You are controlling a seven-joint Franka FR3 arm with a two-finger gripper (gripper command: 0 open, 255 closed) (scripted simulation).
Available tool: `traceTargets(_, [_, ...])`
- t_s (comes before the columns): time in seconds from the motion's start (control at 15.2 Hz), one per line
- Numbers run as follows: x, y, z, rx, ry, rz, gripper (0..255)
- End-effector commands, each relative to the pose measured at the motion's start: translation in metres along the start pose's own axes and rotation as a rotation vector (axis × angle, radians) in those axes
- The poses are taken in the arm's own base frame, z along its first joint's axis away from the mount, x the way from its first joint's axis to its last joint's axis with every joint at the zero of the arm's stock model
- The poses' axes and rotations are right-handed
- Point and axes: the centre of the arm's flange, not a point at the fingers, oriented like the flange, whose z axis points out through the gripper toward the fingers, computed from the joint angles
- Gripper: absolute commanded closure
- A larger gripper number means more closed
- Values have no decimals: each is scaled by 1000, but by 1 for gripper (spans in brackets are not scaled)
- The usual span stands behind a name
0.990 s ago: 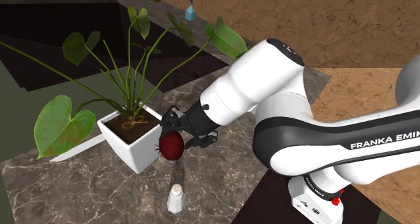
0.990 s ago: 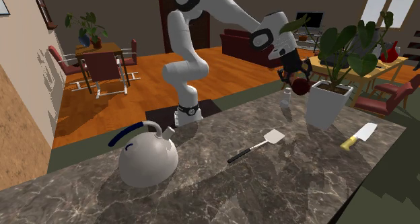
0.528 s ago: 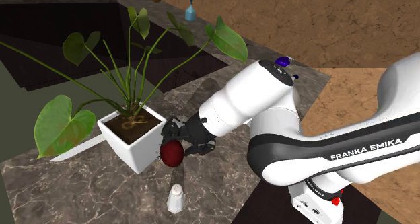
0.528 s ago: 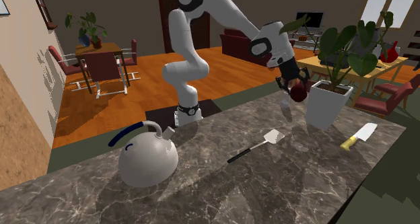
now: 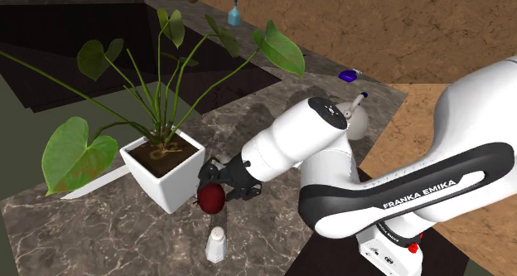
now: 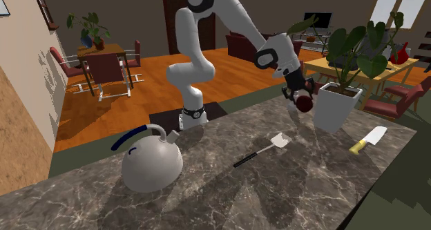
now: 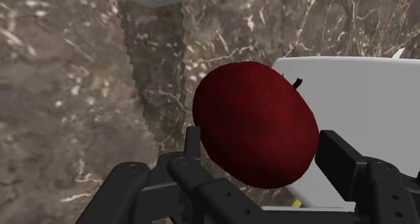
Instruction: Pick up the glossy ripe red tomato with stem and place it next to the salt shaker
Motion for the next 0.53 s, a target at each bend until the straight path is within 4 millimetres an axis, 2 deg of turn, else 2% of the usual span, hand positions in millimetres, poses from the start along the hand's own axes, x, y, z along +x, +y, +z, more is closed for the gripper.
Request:
traceTargets(0.0, [-1,6,9,1,-1,0,255])
traceTargets(0.46, [-3,24,41,1,-1,0,255])
